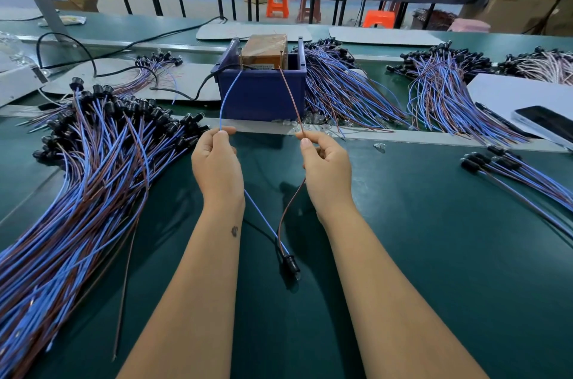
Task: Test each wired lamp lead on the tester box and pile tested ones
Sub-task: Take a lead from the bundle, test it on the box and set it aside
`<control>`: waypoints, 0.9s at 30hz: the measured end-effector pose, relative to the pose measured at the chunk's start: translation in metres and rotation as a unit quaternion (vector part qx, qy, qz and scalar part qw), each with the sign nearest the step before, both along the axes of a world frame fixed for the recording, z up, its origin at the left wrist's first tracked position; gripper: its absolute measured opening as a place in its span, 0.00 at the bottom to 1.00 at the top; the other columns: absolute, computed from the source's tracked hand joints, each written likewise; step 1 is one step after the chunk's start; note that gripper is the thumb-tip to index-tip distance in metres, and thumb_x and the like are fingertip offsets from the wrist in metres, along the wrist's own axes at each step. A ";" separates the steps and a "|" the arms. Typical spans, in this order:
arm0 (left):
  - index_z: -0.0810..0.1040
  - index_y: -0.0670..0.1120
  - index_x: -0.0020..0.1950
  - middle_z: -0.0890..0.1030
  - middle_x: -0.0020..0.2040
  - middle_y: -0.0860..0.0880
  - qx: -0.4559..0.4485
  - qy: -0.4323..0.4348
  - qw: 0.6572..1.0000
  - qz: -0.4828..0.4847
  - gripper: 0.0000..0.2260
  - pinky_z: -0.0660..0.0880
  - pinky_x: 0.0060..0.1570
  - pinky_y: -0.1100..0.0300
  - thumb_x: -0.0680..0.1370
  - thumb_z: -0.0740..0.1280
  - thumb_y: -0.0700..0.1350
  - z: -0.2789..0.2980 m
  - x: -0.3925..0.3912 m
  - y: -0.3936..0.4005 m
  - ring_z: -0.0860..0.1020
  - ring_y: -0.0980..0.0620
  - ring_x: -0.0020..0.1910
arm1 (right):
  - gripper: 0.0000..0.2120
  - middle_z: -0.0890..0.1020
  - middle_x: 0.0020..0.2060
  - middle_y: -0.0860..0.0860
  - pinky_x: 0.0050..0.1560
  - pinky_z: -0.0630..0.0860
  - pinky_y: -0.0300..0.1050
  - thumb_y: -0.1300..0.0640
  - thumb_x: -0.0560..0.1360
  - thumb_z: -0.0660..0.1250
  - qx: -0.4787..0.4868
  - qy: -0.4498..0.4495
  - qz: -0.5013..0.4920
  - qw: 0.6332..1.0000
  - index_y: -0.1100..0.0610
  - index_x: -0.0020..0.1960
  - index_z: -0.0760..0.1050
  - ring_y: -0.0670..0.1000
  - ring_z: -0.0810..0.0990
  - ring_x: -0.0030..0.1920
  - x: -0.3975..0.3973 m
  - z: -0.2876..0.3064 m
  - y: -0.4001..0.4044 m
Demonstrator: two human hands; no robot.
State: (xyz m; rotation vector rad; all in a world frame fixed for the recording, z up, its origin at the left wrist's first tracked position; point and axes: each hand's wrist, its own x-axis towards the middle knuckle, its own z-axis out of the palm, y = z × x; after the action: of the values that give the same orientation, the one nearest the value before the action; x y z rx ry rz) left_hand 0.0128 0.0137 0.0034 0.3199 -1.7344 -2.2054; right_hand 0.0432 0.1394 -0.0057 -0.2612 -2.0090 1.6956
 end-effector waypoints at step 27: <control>0.78 0.48 0.45 0.64 0.29 0.52 0.004 -0.002 1.000 -0.012 0.11 0.61 0.24 0.66 0.81 0.57 0.41 0.003 0.000 0.000 0.61 0.57 0.24 | 0.09 0.74 0.30 0.44 0.38 0.72 0.44 0.58 0.80 0.61 -0.009 -0.007 -0.043 0.999 0.50 0.49 0.79 0.42 0.68 0.29 0.000 0.001 0.000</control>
State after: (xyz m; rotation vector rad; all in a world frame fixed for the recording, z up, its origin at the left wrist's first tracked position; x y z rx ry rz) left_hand 0.0129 0.0137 0.0061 0.3060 -1.7400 -2.2309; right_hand 0.0428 0.1395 -0.0042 -0.3614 -1.9654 1.6640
